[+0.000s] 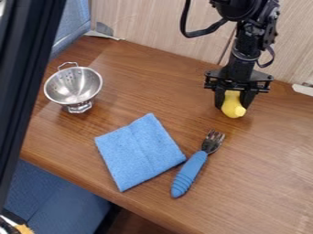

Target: Get out and move the yellow colored object from the silver pot

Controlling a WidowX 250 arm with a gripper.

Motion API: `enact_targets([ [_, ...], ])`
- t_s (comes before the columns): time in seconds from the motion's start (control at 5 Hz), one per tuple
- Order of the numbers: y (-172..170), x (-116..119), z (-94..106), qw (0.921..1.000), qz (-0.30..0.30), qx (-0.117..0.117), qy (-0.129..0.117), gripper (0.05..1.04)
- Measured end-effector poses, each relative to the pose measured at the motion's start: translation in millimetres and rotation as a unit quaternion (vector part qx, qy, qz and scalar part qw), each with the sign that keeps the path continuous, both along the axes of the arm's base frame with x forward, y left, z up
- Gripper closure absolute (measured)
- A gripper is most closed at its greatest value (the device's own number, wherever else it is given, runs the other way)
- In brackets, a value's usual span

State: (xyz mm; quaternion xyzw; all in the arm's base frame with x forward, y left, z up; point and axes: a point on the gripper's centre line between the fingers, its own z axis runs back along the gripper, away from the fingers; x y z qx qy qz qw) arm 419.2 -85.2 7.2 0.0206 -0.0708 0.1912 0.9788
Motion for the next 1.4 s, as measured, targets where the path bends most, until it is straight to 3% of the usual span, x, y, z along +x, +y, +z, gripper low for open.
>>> enact_targets([
  [0.2,3.2,-2.9,-1.3,0.9999,-0.001,0.002,0.011,0.125],
  [0.4,7.5,-9.0,-6.5,0.9997,0.001,0.000,0.024,0.077],
  [0.8,13.2,-7.8,16.4,0.9999,0.003,-0.012,0.010,0.083],
  [1.0,22.3,-8.7,44.5,0.9994,0.014,-0.030,-0.006,0.083],
  [1.2,32.2,-14.8,76.1,0.9984,0.009,-0.040,-0.038,0.083],
  [1.4,32.8,-14.7,77.0,0.9984,0.007,-0.040,-0.039,0.083],
])
